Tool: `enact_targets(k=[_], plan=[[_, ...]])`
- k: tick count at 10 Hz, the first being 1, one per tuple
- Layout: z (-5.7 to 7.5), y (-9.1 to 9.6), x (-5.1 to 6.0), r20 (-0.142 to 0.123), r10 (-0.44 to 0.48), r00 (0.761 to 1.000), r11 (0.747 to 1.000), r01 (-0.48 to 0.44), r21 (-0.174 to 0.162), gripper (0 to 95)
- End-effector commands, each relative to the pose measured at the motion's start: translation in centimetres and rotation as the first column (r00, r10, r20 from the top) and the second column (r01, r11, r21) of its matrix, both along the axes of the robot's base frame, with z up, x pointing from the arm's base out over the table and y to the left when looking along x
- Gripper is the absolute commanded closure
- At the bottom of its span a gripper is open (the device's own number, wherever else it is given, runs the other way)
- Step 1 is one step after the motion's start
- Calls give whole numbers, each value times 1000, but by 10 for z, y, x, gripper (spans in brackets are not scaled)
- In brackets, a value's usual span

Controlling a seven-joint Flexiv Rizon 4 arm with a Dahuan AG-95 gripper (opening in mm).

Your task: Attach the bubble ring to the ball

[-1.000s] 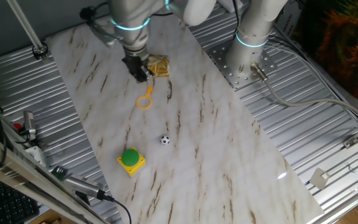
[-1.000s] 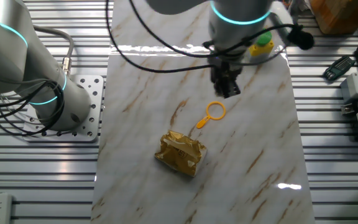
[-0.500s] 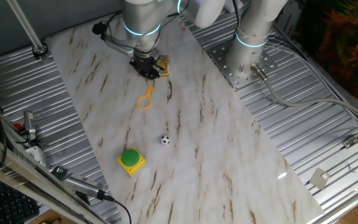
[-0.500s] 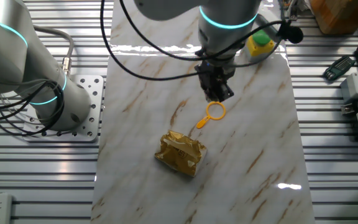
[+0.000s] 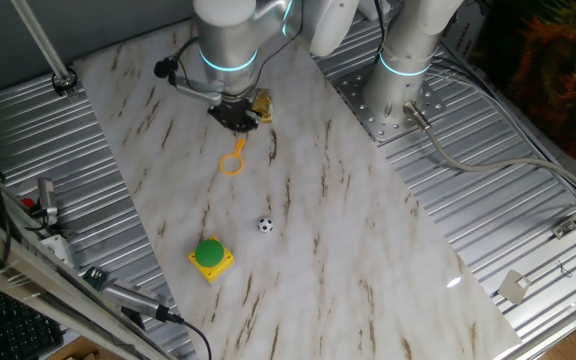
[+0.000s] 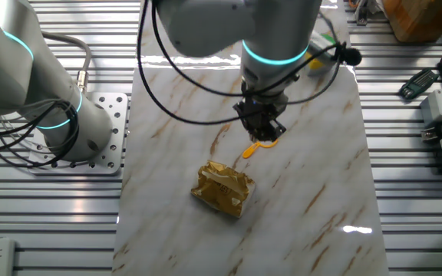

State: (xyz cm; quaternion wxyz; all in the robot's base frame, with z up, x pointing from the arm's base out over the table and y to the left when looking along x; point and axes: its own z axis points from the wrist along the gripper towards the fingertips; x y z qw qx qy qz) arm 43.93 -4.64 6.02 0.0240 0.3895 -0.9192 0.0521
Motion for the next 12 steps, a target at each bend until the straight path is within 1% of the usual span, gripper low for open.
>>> enact_targets(k=[1, 4, 5, 6, 8, 12], plan=[[-3, -1, 0, -3, 23, 1000, 1000, -23, -5, 950], [-3, -1, 0, -10, 48, 999, 999, -48, -9, 950], [-4, -2, 0, -15, 94, 995, 996, -94, -7, 950], [-7, -2, 0, -19, 118, 993, 993, -118, -4, 950], [-14, -3, 2, -24, 126, 992, 992, -126, 1, 950], [-20, -4, 3, -29, 121, 992, 993, -121, 4, 950]])
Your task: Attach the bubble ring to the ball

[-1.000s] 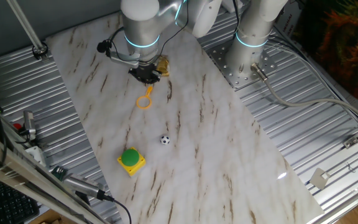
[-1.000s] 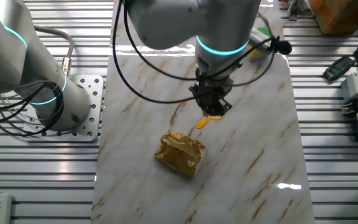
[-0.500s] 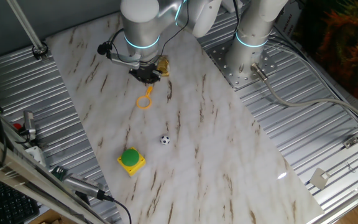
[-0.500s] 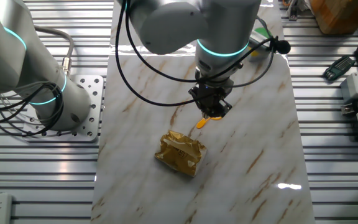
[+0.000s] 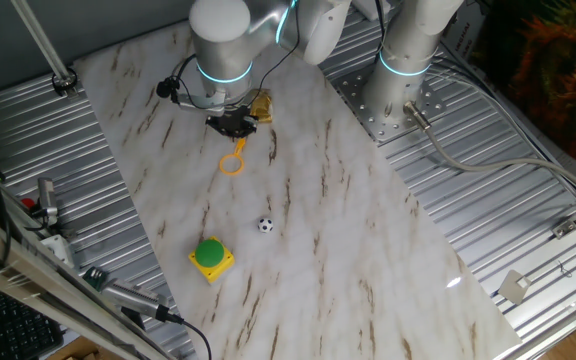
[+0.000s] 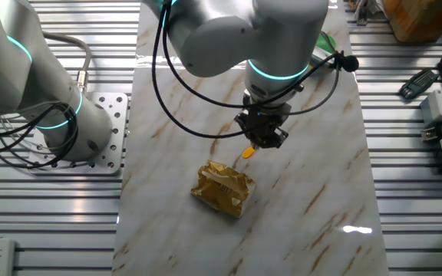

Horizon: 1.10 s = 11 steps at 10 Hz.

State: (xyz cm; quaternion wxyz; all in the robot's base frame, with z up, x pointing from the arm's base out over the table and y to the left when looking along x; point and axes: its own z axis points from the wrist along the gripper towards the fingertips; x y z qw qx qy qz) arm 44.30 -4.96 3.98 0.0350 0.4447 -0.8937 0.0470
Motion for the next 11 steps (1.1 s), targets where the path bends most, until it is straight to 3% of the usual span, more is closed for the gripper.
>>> enact_targets(k=[1, 11], plan=[[-2, -1, -1, 2, 5, 1000, 1000, -5, 6, 950], [-8, 6, -3, -4, -13, 1000, 1000, 13, 11, 950]])
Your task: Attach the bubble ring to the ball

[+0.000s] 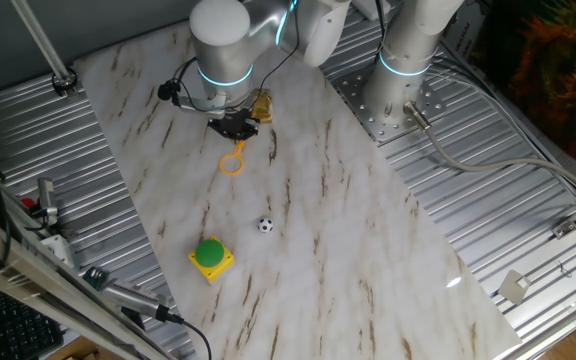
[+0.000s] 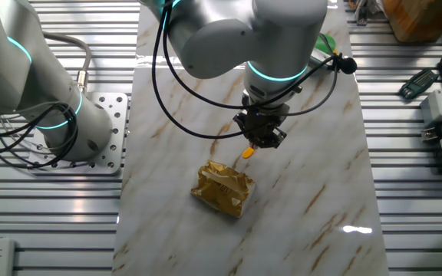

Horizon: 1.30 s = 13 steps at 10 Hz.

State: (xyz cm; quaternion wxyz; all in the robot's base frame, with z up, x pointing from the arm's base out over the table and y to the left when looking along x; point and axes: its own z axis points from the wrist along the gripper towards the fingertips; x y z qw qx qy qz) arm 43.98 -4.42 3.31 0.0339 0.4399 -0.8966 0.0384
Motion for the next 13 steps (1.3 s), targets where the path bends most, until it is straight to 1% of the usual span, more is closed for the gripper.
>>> enact_targets(k=[1, 4, 9, 13], plan=[[-1, 1, 0, 1, -1, 1000, 1000, 1, -6, 950], [-3, 4, 0, 1, -6, 1000, 1000, 6, -3, 950], [-4, 5, -1, 0, -11, 1000, 1000, 11, -7, 950], [-8, 4, -1, -3, -14, 1000, 1000, 14, -9, 950]])
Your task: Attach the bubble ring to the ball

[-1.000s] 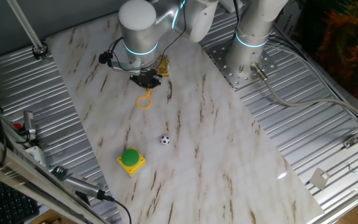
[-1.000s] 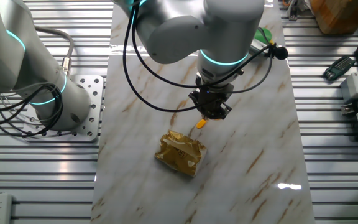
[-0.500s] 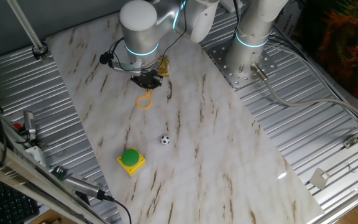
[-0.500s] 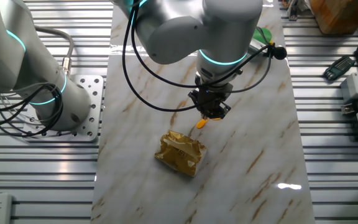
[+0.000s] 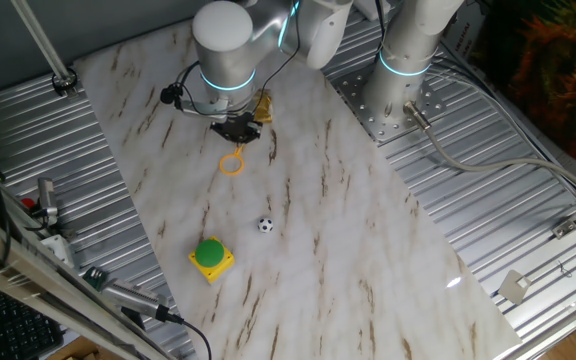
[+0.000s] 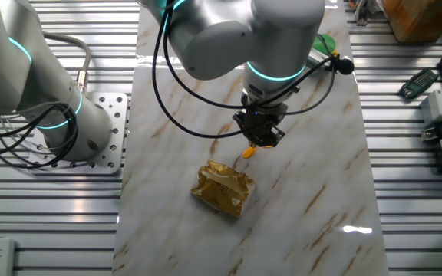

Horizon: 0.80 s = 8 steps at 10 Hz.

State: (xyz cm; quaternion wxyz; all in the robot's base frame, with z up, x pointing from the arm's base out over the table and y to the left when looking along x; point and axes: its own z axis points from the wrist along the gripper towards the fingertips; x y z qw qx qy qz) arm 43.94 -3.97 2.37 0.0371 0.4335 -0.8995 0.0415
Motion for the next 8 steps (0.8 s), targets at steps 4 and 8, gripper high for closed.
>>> enact_targets(k=[4, 8], plan=[[0, 0, 0, 3, 9, 1000, 1000, -9, 1, 950], [0, 0, 0, 6, 15, 1000, 1000, -15, 1, 950]])
